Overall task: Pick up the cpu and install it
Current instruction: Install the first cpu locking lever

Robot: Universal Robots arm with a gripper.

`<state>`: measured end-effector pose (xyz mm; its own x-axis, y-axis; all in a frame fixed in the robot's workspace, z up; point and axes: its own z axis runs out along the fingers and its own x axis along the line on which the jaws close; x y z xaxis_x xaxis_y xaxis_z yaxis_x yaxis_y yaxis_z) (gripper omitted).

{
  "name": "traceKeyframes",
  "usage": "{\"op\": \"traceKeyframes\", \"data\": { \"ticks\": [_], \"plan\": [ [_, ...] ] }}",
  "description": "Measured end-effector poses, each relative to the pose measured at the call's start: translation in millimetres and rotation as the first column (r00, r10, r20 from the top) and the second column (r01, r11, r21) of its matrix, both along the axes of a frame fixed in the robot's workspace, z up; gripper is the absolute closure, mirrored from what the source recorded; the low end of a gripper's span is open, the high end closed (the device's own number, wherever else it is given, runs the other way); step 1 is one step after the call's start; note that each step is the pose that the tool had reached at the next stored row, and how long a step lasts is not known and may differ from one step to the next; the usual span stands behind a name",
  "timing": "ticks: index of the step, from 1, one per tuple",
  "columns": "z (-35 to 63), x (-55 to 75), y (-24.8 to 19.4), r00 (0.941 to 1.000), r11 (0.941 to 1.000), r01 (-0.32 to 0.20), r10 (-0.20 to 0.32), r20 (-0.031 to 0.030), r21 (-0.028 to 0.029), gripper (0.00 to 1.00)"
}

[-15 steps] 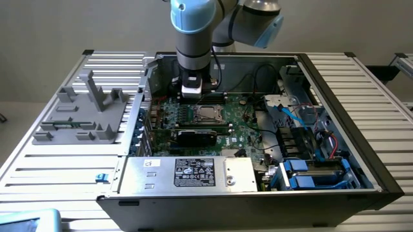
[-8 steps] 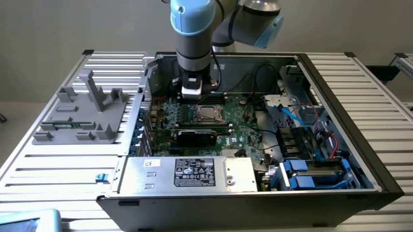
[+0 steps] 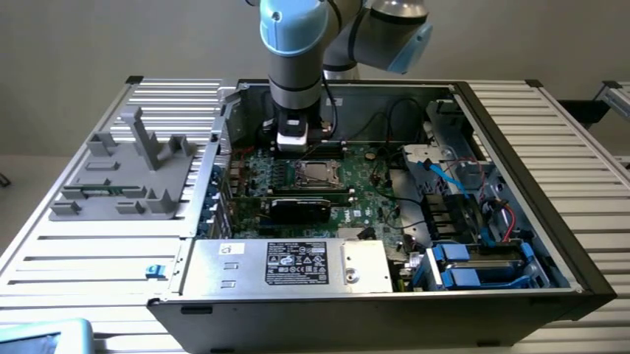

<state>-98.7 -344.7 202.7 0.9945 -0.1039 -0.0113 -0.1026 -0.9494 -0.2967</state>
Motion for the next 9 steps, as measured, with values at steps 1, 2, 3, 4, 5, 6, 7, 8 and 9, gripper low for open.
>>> {"op": "traceKeyframes", "data": {
  "ticks": [1, 2, 3, 4, 5, 6, 7, 8, 9],
  "plan": [
    [-0.1, 0.0, 0.0, 1.0, 1.0, 0.001, -0.001, -0.0001, 0.0001, 0.88],
    [-0.1, 0.0, 0.0, 1.0, 1.0, 0.001, -0.001, -0.0001, 0.0001, 0.88],
    [-0.2, 0.0, 0.0, 1.0, 1.0, 0.002, -0.002, 0.0, 0.0002, 0.88],
    [-0.4, 0.0, 0.0, 1.0, 1.0, 0.003, -0.003, 0.0, 0.0002, 0.88],
    [-0.8, 0.0, 0.1, 1.0, 1.0, 0.004, -0.004, 0.0001, 0.0004, 0.88],
    [-1.0, 0.0, 0.0, 1.0, 1.0, 0.005, -0.005, 0.0001, 0.0003, 0.88],
    [-1.2, 0.1, 0.0, 1.0, 1.0, 0.006, -0.006, 0.0, 0.0003, 0.88],
    [-1.4, 0.3, 0.1, 1.0, 1.0, 0.007, -0.007, 0.0, 0.0002, 0.88],
    [-1.7, 0.6, 0.1, 1.0, 1.0, 0.009, -0.009, 0.0, 0.0002, 0.88]
  ]
}}
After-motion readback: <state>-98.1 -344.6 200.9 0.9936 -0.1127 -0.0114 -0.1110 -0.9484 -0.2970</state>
